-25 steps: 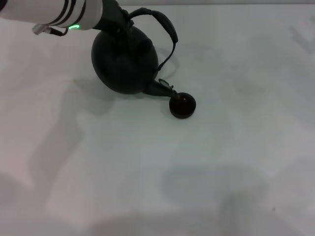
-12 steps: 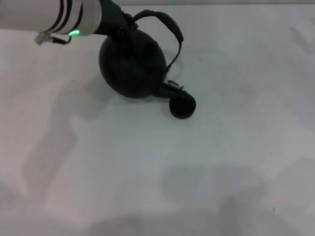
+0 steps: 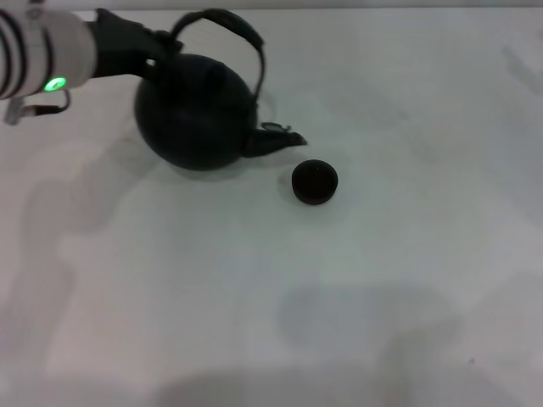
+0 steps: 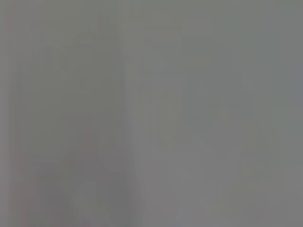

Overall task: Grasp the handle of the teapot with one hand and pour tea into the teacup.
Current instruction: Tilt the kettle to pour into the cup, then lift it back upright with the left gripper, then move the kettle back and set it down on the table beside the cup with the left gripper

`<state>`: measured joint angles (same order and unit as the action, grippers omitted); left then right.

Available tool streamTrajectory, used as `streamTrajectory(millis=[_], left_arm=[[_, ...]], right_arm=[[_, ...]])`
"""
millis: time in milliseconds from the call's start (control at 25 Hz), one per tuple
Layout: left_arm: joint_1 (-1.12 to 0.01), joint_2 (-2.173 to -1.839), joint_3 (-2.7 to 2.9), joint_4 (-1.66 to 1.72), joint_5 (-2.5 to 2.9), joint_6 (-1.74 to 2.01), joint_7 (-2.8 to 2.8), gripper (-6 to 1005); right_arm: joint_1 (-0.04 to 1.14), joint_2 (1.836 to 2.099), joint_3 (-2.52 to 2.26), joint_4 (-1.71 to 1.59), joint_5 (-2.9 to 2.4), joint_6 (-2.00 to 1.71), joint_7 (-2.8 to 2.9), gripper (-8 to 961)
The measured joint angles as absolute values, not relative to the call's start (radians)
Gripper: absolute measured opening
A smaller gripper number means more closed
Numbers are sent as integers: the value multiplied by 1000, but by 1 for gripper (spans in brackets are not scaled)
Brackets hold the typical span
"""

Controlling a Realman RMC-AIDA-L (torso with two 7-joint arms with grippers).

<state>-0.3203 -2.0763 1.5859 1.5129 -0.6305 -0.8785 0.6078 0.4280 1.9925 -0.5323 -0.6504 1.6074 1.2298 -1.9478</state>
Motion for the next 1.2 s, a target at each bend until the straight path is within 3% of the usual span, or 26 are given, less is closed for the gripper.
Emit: streamTrajectory(millis=[360, 640, 1200], left_arm=[[-178, -2074, 1494, 1459, -1131, -766, 1057, 139], [-184, -2072, 1291, 1206, -1599, -962, 1486, 139], [-236, -2072, 1026, 795, -1727, -1183, 1939, 139]], right_arm=[[431, 1993, -545, -650, 1599, 1229, -1934, 784], [431, 1993, -560, -655, 1598, 1228, -1917, 784], [427, 1991, -595, -657, 1598, 1232, -1896, 784]])
